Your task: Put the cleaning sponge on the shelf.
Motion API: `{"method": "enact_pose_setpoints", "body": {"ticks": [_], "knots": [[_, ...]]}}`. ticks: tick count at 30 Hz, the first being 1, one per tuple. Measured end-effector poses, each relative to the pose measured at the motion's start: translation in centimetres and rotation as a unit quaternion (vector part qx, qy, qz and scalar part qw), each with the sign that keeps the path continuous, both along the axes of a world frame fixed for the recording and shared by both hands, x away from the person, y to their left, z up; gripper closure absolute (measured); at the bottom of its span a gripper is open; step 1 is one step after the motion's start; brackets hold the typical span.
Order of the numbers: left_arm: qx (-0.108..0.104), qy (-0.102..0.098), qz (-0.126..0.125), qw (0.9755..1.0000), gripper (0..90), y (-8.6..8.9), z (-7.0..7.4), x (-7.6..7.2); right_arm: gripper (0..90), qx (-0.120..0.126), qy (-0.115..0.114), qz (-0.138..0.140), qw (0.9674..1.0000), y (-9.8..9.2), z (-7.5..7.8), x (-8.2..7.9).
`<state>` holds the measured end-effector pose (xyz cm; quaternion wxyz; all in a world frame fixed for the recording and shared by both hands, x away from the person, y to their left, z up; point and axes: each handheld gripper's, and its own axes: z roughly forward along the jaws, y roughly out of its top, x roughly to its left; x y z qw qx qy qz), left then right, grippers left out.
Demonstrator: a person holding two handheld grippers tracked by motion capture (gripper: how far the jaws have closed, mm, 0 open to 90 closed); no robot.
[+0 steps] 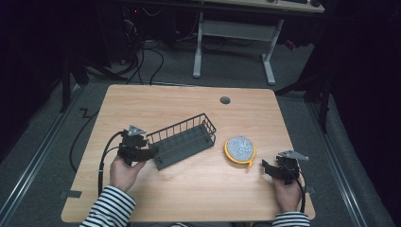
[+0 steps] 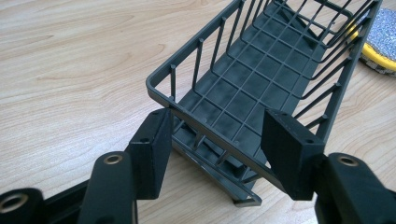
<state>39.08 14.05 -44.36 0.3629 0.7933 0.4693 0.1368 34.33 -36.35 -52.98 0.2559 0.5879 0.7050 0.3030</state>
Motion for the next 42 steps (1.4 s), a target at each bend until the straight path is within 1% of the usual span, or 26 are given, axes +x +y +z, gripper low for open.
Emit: {"method": "enact_pose_setpoints", "body": {"ticks": [3,5,9,10,11,12,14,16,17,18,19,21,22,23,26,27,29,33,35,36,37,38,39,40,42], "knots": [[-0.002,-0.003,0.000,1.0000,42.4,0.0,-0.1,0.0,33.8,0.001,0.001,0.000,1.0000,0.0,0.0,0.0],[0.002,-0.006,-0.002,1.0000,38.0,-0.1,-0.1,0.0,33.8,0.005,-0.001,0.002,1.0000,-0.2,0.0,0.0],[-0.005,-0.010,0.003,0.9999,31.8,0.3,0.2,0.0,33.9,0.009,0.000,0.000,1.0000,-0.2,0.0,0.0],[-0.016,-0.015,0.006,0.9997,31.1,0.8,0.6,-0.1,33.9,0.008,0.000,0.000,1.0000,-0.2,0.0,0.0],[-0.016,-0.015,0.006,0.9997,30.6,0.8,0.6,-0.1,33.9,0.008,0.000,0.000,1.0000,-0.2,0.0,0.0],[-0.018,-0.019,0.011,0.9996,29.9,1.3,0.8,-0.2,33.9,0.008,0.000,0.000,1.0000,-0.2,0.0,0.0],[-0.012,-0.027,0.017,0.9994,28.5,1.9,1.0,-0.4,33.9,0.006,-0.001,0.001,1.0000,-0.2,0.0,0.0],[-0.005,-0.033,0.019,0.9993,27.8,2.5,1.2,-0.4,33.9,0.006,-0.001,0.001,1.0000,-0.2,0.0,0.0],[0.002,-0.035,0.024,0.9991,27.6,2.9,1.3,-0.5,33.9,0.006,-0.001,0.001,1.0000,-0.2,0.0,0.0],[0.002,-0.035,0.024,0.9991,27.5,2.9,1.3,-0.5,33.9,0.005,0.000,0.001,1.0000,-0.2,0.0,0.0],[0.002,-0.037,0.029,0.9989,27.5,3.4,1.5,-0.5,33.9,0.004,-0.001,0.002,1.0000,-0.2,0.0,0.0],[-0.005,-0.039,0.042,0.9984,27.6,4.5,1.7,-0.6,33.9,0.004,0.000,0.000,1.0000,-0.1,0.0,0.0],[-0.006,-0.040,0.046,0.9981,27.6,4.9,1.8,-0.7,33.9,0.003,0.000,0.001,1.0000,-0.1,0.0,0.0],[-0.006,-0.040,0.046,0.9981,27.6,4.9,1.8,-0.7,34.0,0.003,0.000,0.000,1.0000,-0.1,0.0,0.0],[-0.017,-0.042,0.059,0.9973,27.6,6.3,1.8,-1.0,34.0,0.003,0.000,0.000,1.0000,-0.1,0.0,0.0],[-0.017,-0.042,0.059,0.9973,27.6,6.3,1.8,-1.0,34.0,0.003,0.000,0.000,1.0000,-0.1,0.0,0.0],[-0.025,-0.041,0.066,0.9967,27.6,7.0,1.8,-1.1,34.1,0.003,0.000,0.000,1.0000,-0.1,0.0,0.0],[-0.040,-0.040,0.088,0.9945,27.7,8.7,1.4,-1.6,34.1,0.003,0.000,-0.001,1.0000,-0.1,0.0,0.0],[-0.042,-0.039,0.091,0.9942,28.1,9.0,1.2,-1.7,34.1,0.002,0.000,-0.001,1.0000,-0.1,0.0,0.0],[-0.046,-0.035,0.091,0.9941,28.6,9.6,0.8,-1.8,34.1,0.002,0.001,-0.001,1.0000,-0.1,0.0,0.0],[-0.046,-0.035,0.091,0.9941,28.6,9.6,0.8,-1.8,34.1,0.002,0.001,-0.001,1.0000,-0.1,0.0,0.0],[-0.037,-0.034,0.092,0.9945,28.6,9.8,0.4,-1.9,34.1,0.002,0.001,-0.001,1.0000,0.0,0.0,0.0],[-0.037,-0.034,0.092,0.9945,28.5,9.8,0.4,-1.9,34.1,0.002,0.001,-0.001,1.0000,0.0,0.0,0.0],[-0.033,-0.034,0.095,0.9943,28.5,10.1,-0.1,-2.0,34.1,0.002,0.001,-0.001,1.0000,0.0,0.0,0.0],[-0.036,-0.030,0.098,0.9941,28.5,10.3,-0.4,-2.1,34.1,0.001,0.001,-0.002,1.0000,0.0,0.0,0.0]]}}
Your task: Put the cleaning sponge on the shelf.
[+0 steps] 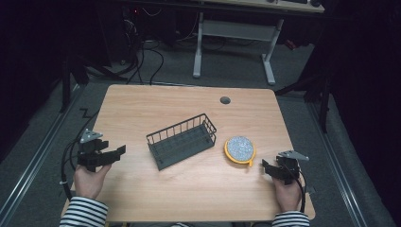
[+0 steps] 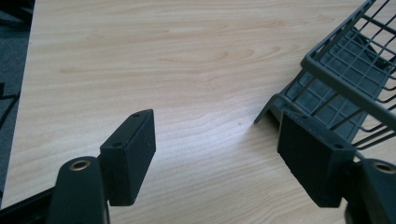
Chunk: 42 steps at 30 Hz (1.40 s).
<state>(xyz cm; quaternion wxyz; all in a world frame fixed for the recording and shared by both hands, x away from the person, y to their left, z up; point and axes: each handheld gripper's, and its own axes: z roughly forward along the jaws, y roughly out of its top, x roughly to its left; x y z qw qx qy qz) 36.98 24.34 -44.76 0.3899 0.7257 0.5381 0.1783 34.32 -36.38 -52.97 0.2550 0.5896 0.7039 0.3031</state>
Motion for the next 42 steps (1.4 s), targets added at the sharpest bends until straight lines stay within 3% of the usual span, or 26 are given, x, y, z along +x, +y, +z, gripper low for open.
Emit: {"method": "enact_pose_setpoints", "body": {"ticks": [5,23,42], "knots": [[-0.011,0.004,0.011,0.9999,28.6,0.5,-1.0,-0.3,34.1,0.000,0.001,0.000,1.0000,0.0,0.0,0.0],[-0.014,0.030,0.032,0.9989,28.7,1.3,-4.5,-0.6,34.1,-0.003,0.000,0.001,1.0000,0.1,0.0,0.0],[0.020,0.024,0.058,0.9979,28.3,0.4,-7.1,0.4,33.8,-0.006,-0.001,0.002,1.0000,0.1,0.0,0.0]]}}
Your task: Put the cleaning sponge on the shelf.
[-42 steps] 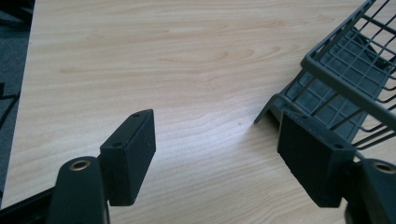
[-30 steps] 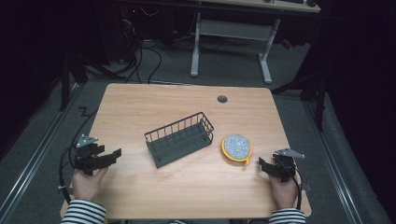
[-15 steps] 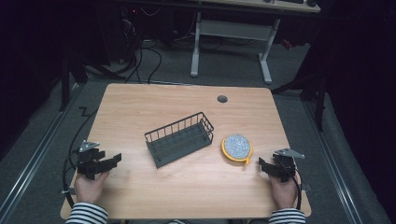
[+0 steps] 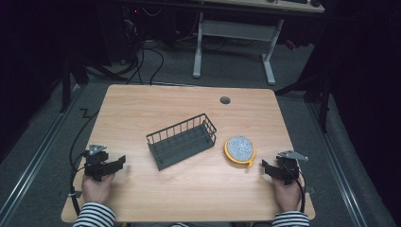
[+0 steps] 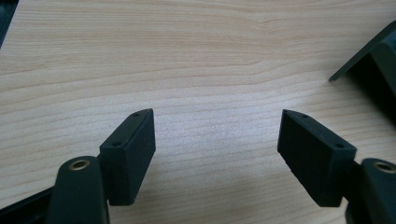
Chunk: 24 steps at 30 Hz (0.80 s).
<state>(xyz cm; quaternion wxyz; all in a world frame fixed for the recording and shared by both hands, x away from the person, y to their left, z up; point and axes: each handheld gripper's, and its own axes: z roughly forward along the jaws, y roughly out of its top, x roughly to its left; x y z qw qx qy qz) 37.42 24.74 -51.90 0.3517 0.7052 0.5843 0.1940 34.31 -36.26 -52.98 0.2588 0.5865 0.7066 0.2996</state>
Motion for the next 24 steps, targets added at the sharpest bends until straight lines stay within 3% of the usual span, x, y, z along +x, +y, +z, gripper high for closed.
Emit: {"method": "enact_pose_setpoints", "body": {"ticks": [7,18,24], "knots": [[0.023,-0.003,-0.004,0.9997,28.3,-0.6,-0.5,0.3,33.7,-0.001,0.001,0.000,1.0000,0.0,0.0,0.0],[0.026,-0.001,-0.002,0.9997,28.8,-0.8,-1.4,0.9,34.2,-0.001,0.001,0.001,1.0000,0.0,0.0,0.0],[0.039,-0.023,-0.008,0.9990,28.2,-0.9,-1.8,0.8,34.2,0.000,0.001,0.002,1.0000,0.0,0.0,0.0]]}}
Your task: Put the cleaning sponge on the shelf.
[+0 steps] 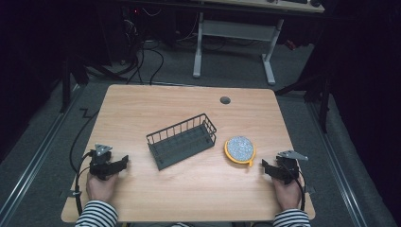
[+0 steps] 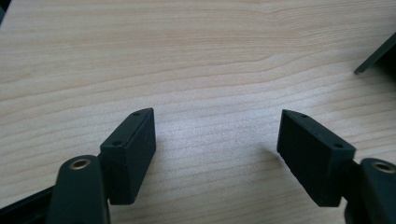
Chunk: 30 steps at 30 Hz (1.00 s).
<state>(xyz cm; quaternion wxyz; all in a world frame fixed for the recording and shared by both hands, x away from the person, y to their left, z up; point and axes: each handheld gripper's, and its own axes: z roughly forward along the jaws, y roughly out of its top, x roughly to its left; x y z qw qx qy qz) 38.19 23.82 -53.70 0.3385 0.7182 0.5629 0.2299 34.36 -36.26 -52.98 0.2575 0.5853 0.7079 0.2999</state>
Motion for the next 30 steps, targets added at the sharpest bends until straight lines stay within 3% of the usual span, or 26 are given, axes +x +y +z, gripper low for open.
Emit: {"method": "enact_pose_setpoints", "body": {"ticks": [3,9,12,15,17,23,30], "knots": [[0.017,0.000,-0.001,0.9998,28.1,-0.3,0.0,-0.1,34.2,0.000,0.000,0.000,1.0000,0.0,0.0,0.0],[0.017,0.000,0.003,0.9998,28.0,-0.3,0.0,-0.1,34.4,0.001,0.001,-0.002,1.0000,0.0,0.0,0.0],[0.015,0.000,0.002,0.9999,27.7,-0.2,0.0,-0.1,34.9,0.002,0.016,-0.008,0.9998,0.1,0.3,0.1],[0.015,0.000,0.002,0.9999,27.7,-0.2,0.0,-0.1,37.4,0.008,0.042,-0.004,0.9991,0.2,0.9,0.6],[0.013,0.000,0.002,0.9999,27.5,-0.2,0.0,-0.1,38.2,-0.005,0.049,0.006,0.9988,0.5,1.8,1.2],[0.008,0.000,0.002,1.0000,27.5,-0.1,0.0,-0.1,39.4,-0.006,0.040,0.022,0.9990,1.3,4.0,2.1],[0.006,0.000,0.002,1.0000,27.4,-0.1,0.0,-0.1,39.5,-0.001,0.046,0.034,0.9984,2.1,5.0,3.0]]}}
